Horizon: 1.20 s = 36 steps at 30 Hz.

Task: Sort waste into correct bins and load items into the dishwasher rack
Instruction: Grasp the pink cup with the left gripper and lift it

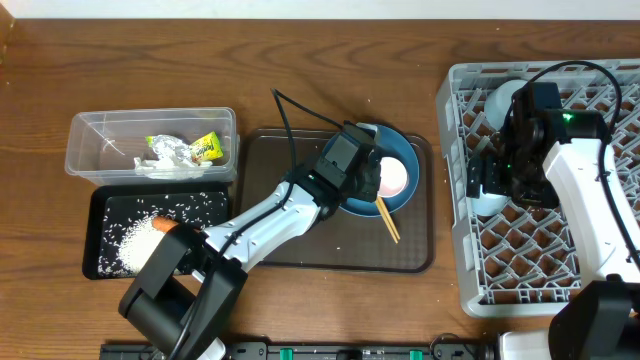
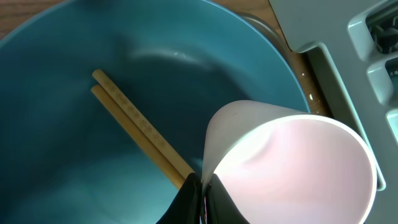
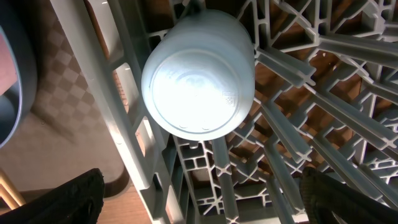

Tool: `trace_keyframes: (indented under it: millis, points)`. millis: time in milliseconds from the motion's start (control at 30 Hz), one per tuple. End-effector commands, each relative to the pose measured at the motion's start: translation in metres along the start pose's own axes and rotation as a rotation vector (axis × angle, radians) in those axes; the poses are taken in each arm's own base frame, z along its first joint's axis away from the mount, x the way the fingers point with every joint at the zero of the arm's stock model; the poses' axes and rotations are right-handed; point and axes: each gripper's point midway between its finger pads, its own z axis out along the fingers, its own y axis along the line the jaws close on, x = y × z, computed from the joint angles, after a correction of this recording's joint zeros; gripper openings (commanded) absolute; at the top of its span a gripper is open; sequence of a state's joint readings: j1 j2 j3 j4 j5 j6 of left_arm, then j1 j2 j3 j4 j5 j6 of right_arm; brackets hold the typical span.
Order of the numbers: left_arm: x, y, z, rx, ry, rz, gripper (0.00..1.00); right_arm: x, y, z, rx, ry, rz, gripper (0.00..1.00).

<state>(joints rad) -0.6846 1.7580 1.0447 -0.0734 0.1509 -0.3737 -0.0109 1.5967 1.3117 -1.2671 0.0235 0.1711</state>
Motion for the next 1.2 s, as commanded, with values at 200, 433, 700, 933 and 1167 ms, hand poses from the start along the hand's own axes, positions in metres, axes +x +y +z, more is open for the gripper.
trace_keyframes:
  millis: [200, 433, 700, 933, 1167]
  points:
    - [-0.028, 0.002, -0.022, 0.020, -0.083, -0.024, 0.06, 0.001, -0.004, 0.002, 0.012, 0.007, 0.004, 0.99]
    - [-0.039, -0.009, -0.047, 0.210, -0.069, 0.024, 0.06, 0.001, -0.004, 0.002, 0.012, 0.007, 0.004, 0.99]
    - [-0.047, -0.012, -0.075, 0.502, -0.043, 0.059, 0.06, 0.001, -0.004, 0.002, 0.012, 0.007, 0.004, 0.99]
    - [-0.061, 0.007, -0.121, 0.763, -0.097, 0.095, 0.06, 0.001, -0.004, 0.002, 0.012, 0.007, 0.004, 0.99]
    - [-0.065, 0.040, -0.147, 0.849, -0.167, 0.121, 0.06, 0.001, -0.004, 0.002, 0.012, 0.007, 0.004, 0.99]
